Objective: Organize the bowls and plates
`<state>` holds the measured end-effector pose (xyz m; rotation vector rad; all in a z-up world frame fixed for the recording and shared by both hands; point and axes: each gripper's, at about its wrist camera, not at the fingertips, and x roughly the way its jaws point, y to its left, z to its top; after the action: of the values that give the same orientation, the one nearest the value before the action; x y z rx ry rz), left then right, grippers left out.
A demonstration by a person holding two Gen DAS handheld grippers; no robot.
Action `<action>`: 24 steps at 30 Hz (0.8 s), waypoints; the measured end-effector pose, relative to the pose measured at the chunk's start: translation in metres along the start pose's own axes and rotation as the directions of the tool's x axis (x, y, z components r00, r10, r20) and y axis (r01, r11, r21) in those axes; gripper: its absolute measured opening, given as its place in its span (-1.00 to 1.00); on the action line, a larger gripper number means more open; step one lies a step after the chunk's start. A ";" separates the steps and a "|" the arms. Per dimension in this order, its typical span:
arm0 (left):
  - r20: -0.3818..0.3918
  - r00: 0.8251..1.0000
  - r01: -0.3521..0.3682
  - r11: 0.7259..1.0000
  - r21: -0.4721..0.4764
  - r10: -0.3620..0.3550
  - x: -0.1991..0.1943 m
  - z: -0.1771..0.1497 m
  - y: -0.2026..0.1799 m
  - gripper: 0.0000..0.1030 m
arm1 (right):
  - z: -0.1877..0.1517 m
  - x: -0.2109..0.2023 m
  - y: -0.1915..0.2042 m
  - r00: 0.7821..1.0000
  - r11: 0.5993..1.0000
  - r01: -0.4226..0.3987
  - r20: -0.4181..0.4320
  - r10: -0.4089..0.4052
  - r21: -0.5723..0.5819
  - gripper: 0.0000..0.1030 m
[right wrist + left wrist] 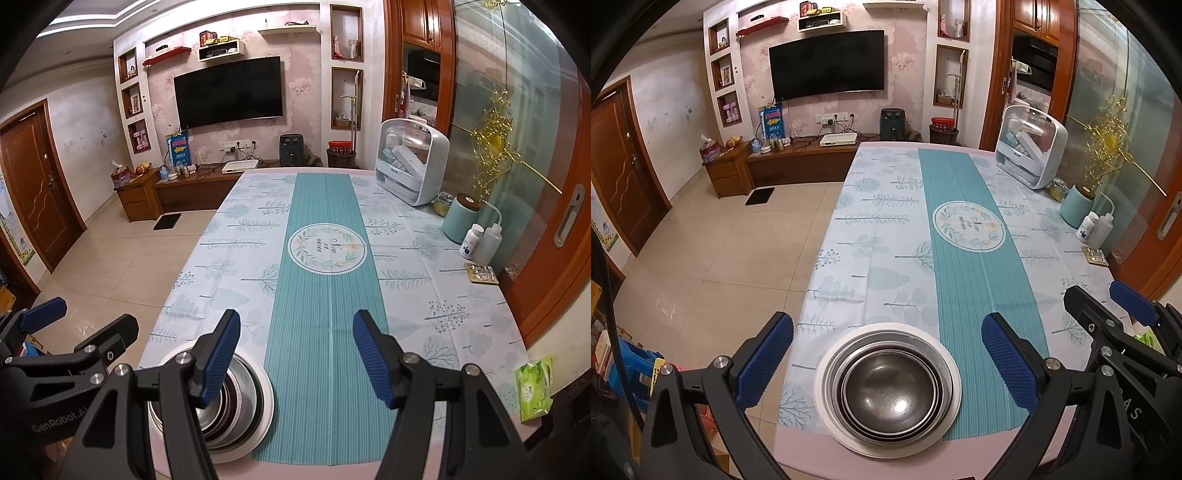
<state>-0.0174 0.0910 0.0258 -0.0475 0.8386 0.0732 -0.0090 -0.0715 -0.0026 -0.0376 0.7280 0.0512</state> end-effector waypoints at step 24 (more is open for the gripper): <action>-0.021 1.000 0.001 1.000 0.002 -0.001 0.006 -0.001 0.000 0.97 | -0.003 0.004 0.006 1.000 1.000 0.001 -0.003 -0.001 -0.002 0.24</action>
<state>-0.0144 0.0915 0.0203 -0.0468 0.8596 0.0713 -0.0080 -0.0657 -0.0072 -0.0404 0.7312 0.0508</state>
